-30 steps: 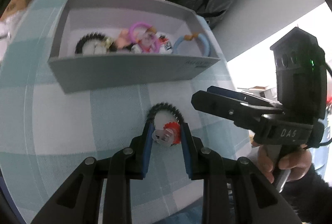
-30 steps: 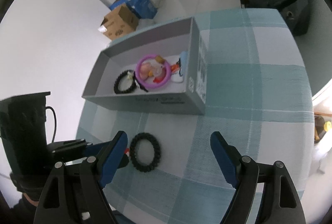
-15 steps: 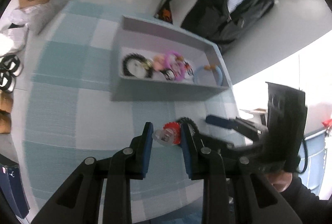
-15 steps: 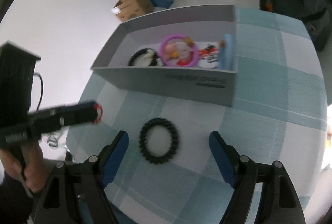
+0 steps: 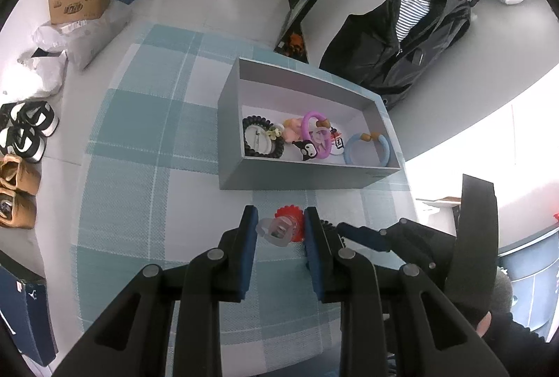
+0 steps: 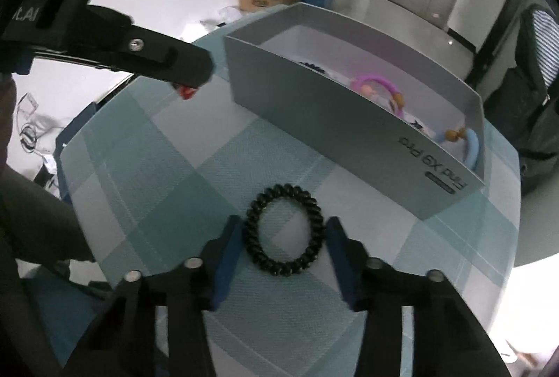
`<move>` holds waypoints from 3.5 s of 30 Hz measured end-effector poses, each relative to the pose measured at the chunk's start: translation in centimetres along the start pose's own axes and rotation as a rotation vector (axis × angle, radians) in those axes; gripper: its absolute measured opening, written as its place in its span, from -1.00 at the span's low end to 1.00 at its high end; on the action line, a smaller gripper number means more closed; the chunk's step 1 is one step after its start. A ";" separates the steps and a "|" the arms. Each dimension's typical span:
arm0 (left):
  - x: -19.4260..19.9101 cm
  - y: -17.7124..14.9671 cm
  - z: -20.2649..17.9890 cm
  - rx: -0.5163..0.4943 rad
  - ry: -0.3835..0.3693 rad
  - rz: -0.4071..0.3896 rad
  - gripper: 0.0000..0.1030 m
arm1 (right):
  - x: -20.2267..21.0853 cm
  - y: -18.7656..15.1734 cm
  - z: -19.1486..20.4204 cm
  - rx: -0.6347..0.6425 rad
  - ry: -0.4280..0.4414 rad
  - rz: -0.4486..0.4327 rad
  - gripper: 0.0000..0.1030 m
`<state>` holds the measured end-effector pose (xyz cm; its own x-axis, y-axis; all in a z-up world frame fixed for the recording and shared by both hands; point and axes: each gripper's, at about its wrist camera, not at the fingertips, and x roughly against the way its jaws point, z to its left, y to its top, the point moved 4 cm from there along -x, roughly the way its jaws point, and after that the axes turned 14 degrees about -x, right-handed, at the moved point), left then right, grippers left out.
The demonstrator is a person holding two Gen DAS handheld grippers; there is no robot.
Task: Organize jewelry
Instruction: 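Grasp the black coil bracelet with the right gripper while the left gripper holds the pacifier, then carry the pacifier and coil bracelet over the grey box with both grippers, then open both grippers to drop the pacifier and coil bracelet into the box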
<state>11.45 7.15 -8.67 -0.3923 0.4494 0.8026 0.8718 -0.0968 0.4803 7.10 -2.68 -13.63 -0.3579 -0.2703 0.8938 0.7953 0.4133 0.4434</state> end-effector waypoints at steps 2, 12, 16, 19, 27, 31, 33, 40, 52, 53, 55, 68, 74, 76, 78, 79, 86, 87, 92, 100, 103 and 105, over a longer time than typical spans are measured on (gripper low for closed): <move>0.2 -0.1 0.0 -0.006 0.006 -0.003 -0.59 | 0.0 0.0 0.3 0.003 0.010 0.001 -0.23; 0.5 0.1 0.0 0.000 0.008 -0.020 -0.59 | 0.6 1.0 -1.3 -0.170 0.177 0.040 -0.26; 0.8 0.4 -0.2 -0.004 0.007 -0.040 -0.59 | 2.0 1.7 -1.9 -0.223 0.269 0.009 -0.26; 1.2 0.7 -0.5 -0.007 0.008 -0.061 -0.59 | 2.9 2.4 -2.7 -0.263 0.320 -0.029 -0.26; 2.3 1.6 -0.9 -0.031 0.032 -0.121 -0.59 | 5.9 5.0 -4.2 -0.360 0.433 -0.167 -0.26; 2.3 2.4 -0.9 -0.033 0.035 -0.150 -0.59 | 7.0 6.3 -5.0 -0.394 0.433 -0.224 -0.26; 2.3 2.9 -1.0 -0.039 0.052 -0.159 -0.58 | 7.2 7.2 -5.5 -0.405 0.421 -0.244 -0.26; 1.4 5.5 -1.4 -0.038 0.055 -0.173 -0.58 | 6.4 9.1 -7.3 -0.482 0.362 -0.254 -0.26; -1.1 7.1 -1.1 -0.003 0.062 -0.127 -0.59 | 4.4 10.0 -10.3 -0.591 0.328 -0.220 -0.26; -1.3 7.3 -1.3 -0.007 0.067 -0.123 -0.59 | 4.4 10.1 -10.4 -0.590 0.324 -0.219 -0.26; -1.7 7.5 -1.5 -0.013 0.069 -0.116 -0.59 | 4.3 10.2 -10.5 -0.589 0.321 -0.218 -0.26; -3.3 7.7 -1.9 -0.022 0.072 -0.068 -0.58 | 3.3 9.7 -11.6 -0.604 0.295 -0.149 -0.22; -3.6 7.6 -2.0 -0.017 0.072 -0.059 -0.58 | 3.2 9.2 -12.1 -0.605 0.283 -0.136 -0.22; -3.5 7.7 -1.9 -0.007 0.057 -0.069 -0.58 | 3.2 9.0 -12.1 -0.603 0.281 -0.131 -0.22; -3.4 7.7 -2.0 -0.009 0.048 -0.078 -0.58 | 3.2 8.9 -12.0 -0.600 0.277 -0.129 -0.20; -3.3 7.8 -2.0 -0.009 0.047 -0.083 -0.58 | 3.2 8.9 -12.0 -0.600 0.274 -0.128 -0.17; -3.7 7.5 -2.0 0.004 0.030 -0.033 0.07 | 3.7 8.8 -11.9 -0.587 0.266 -0.150 0.06; -3.4 7.5 -2.1 -0.001 0.035 -0.049 0.22 | 3.9 8.8 -11.8 -0.583 0.267 -0.153 0.14; -2.2 7.3 -2.1 -0.015 0.063 -0.087 0.22 | 4.7 8.6 -11.6 -0.560 0.245 -0.185 0.24; -0.6 6.8 -2.2 -0.036 0.131 -0.128 0.22 | 6.2 8.1 -11.6 -0.540 0.234 -0.251 0.42; 0.2 6.7 -2.2 -0.048 0.188 -0.154 0.22 | 6.7 8.0 -11.5 -0.535 0.240 -0.276 0.51; 0.7 6.5 -2.3 -0.048 0.208 -0.169 0.22 | 7.3 7.9 -11.2 -0.520 0.234 -0.307 0.56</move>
<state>16.16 4.78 -4.12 -0.5872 0.2711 0.7627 0.7759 -0.0799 0.6257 16.21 -11.12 -4.34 -0.5375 -0.5155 0.6673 0.8278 -0.1720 0.5340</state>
